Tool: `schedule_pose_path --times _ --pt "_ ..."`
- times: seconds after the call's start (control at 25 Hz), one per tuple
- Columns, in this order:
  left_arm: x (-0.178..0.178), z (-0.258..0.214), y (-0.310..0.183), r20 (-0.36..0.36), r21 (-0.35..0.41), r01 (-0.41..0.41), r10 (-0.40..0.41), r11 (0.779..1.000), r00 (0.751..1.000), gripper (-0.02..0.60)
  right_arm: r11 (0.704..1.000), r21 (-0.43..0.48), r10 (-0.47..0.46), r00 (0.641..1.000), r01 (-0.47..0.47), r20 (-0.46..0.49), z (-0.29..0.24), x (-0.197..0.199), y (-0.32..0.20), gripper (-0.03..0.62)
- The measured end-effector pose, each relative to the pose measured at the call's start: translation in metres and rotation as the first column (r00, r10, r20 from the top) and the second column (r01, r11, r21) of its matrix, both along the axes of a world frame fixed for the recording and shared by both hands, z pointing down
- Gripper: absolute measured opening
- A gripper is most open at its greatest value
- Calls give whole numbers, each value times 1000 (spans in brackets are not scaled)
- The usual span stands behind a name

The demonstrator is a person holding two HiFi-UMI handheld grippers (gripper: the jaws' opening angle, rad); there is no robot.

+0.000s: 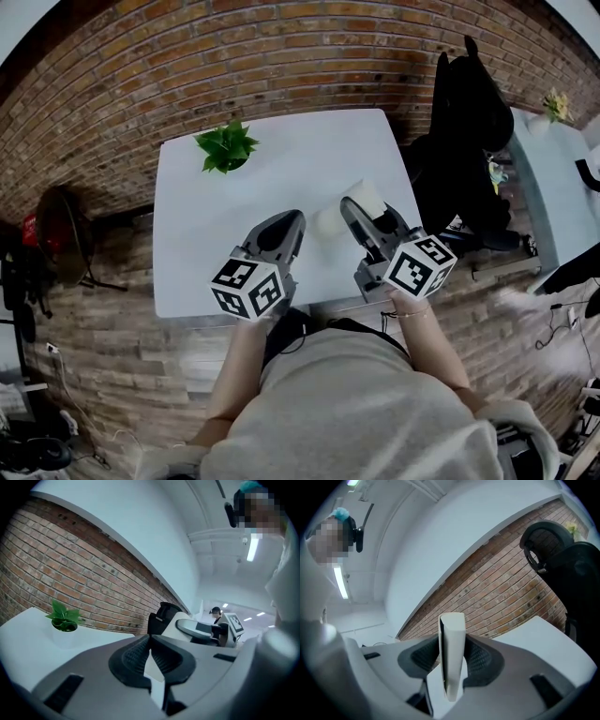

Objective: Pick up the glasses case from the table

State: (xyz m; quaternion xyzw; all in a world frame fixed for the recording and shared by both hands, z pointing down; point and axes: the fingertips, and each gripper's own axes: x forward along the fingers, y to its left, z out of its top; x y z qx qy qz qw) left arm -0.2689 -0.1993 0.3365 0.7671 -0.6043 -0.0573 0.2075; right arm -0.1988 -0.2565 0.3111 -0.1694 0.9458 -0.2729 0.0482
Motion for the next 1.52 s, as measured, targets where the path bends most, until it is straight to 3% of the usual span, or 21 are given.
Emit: schedule_pose_path --times 0.2,0.56,0.88,1.52 --pt "10 6 0 55 -46 -21 24 999 998 8 1000 21 -22 1000 22 -13 -5 1 6 152" --pt "11 11 3 19 -83 4 -2 997 1000 6 1000 26 1 1000 -1 12 -9 8 7 152" --pt "20 19 7 3 -105 -40 41 994 999 6 1000 22 5 1000 -5 -15 -3 10 8 153" --pt "24 25 7 3 -120 -53 54 991 999 6 999 42 4 1000 -4 -5 -5 16 9 152"
